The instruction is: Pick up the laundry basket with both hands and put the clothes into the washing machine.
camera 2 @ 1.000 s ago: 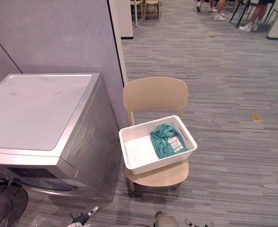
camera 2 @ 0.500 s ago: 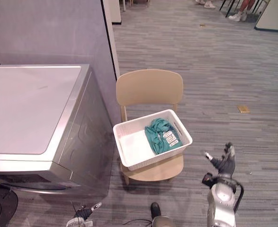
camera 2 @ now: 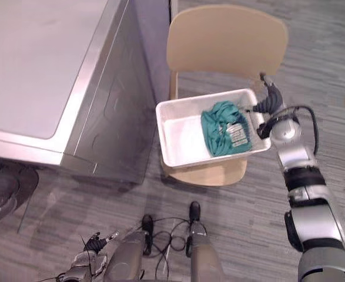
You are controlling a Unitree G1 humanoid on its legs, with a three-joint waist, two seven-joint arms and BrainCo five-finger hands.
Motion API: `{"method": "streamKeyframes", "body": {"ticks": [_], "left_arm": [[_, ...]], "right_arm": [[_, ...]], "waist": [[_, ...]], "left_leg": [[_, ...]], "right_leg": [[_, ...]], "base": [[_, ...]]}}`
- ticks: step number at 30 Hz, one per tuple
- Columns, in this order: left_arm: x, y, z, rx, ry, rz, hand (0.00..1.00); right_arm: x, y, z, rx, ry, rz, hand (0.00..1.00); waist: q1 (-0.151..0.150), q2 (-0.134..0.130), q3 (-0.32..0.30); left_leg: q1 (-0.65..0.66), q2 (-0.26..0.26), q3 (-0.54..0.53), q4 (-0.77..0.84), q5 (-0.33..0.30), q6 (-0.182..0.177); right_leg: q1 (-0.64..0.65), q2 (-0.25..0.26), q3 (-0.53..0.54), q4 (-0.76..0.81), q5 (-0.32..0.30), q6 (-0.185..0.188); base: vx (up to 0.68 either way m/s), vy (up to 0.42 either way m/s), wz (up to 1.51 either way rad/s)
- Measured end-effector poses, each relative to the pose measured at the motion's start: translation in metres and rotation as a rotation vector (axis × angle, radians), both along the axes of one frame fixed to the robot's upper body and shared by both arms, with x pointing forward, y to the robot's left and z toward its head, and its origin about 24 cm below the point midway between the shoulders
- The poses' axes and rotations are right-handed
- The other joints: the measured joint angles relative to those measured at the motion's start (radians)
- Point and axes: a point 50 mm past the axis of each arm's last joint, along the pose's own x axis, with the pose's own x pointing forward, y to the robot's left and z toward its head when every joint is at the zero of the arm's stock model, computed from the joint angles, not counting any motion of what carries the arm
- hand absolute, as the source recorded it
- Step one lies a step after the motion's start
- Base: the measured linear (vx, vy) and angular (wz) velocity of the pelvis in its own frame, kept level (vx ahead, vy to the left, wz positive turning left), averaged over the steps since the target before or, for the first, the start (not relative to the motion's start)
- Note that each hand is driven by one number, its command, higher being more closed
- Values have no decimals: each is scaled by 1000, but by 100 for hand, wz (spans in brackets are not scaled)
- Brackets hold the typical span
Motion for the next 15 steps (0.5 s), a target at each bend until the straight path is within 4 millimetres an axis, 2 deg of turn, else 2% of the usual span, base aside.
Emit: {"method": "streamKeyframes", "body": {"ticks": [2, 5, 6, 7, 8, 12, 15], "left_arm": [[7, -1, 3, 6, -21, -8, 0], [17, -2, 8, 8, -58, 4, 0], [19, -2, 9, 9, -67, 3, 0], [21, -3, 11, 20, -77, -5, 0], [25, -3, 13, 26, -93, -13, 0], [35, -3, 18, 18, -134, 8, 0], [40, -3, 22, 12, -162, 35, 0]], "right_arm": [[6, 12, 13, -30, -15, 30, 0], [10, 22, 19, -68, -14, 52, 0], [10, 22, 21, -74, -16, 48, 0], [12, 22, 23, -73, -16, 41, 0], [14, 23, 26, -69, -17, 35, 0], [16, 10, 16, -58, 34, -35, 0], [15, 5, 16, -7, 22, -74, 0]], "waist": [[12, 5, 25], [26, 4, 50], [34, 4, 54], [41, 3, 55], [39, 4, 59], [37, 5, 88], [38, 5, 90]], "left_leg": [[-47, 4, -11, 38, -2, 3], [-91, 16, -14, 82, -10, 9], [-99, 17, -14, 91, -13, 7], [-125, 16, -14, 111, -16, 7], [-152, 16, -18, 126, -18, 7], [-200, 18, -35, 146, -18, 7], [-254, 28, -35, 164, -17, 7]], "right_leg": [[-37, -2, -26, 32, -5, -7], [-84, -5, -51, 88, -33, -30], [-94, -12, -72, 101, -45, -35], [-119, -29, -120, 123, -83, -43], [-140, -35, -132, 133, -89, -42], [-176, -36, -156, 156, -93, -36], [-231, -44, -179, 177, -89, -41]], "base": [[-100, -23, 13], [-93, -33, 9], [-116, -46, -7], [-100, -9, -9], [-89, -5, -5], [-50, -16, 10], [-25, -40, 1]]}}
